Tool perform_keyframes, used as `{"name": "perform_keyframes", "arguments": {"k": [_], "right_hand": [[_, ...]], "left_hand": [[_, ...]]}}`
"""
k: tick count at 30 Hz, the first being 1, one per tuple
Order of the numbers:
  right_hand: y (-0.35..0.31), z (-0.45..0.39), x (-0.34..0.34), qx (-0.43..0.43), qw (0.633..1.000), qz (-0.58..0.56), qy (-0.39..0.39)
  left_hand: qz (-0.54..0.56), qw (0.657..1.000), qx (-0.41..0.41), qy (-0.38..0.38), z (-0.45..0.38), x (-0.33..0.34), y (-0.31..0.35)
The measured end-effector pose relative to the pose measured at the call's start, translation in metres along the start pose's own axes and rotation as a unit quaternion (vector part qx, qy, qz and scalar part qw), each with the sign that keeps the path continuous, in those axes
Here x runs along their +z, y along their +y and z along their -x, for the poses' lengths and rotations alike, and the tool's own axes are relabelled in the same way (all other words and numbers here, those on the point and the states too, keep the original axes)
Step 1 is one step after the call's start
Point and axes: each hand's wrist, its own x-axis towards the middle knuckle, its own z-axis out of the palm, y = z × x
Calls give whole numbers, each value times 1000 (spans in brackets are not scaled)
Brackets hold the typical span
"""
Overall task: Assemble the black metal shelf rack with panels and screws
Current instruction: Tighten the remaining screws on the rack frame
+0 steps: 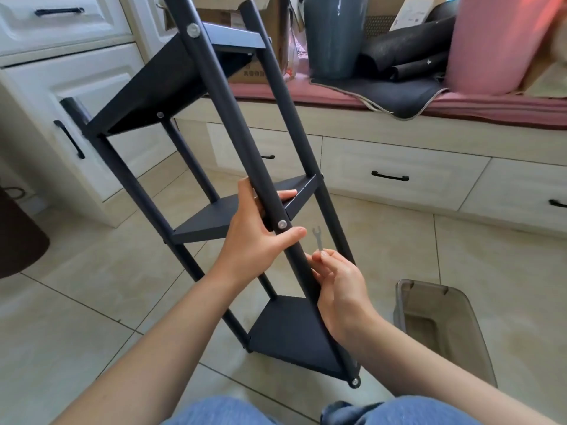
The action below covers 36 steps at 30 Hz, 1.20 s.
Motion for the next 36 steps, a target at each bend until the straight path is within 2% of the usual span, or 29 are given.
{"name": "perform_keyframes", "arguments": {"k": [2,6,11,15,18,30,36], "right_hand": [[-1,1,-4,4,1000,22,-17],[-6,-4,-16,-27,994,101,2],[-12,-10,-19,-75,976,187,-78],[-22,-16,-8,-161,928,313,-120],[-20,-22,0,-198,901,362,-132],[-9,-39,17,-244,891,354,-148],[-4,-38,22,-319,865,362,-136]], "left_hand": [[-12,1000,3,4,1,-4,-1],[-59,998,9,17,4,-8,0],[-42,999,-1,17,2,-25,-7],[-48,999,-2,-9,3,-31,-9],[-60,998,3,-18,2,-33,-12],[-25,999,14,-34,3,-47,-23],[-15,999,25,-31,4,-48,-26]]}}
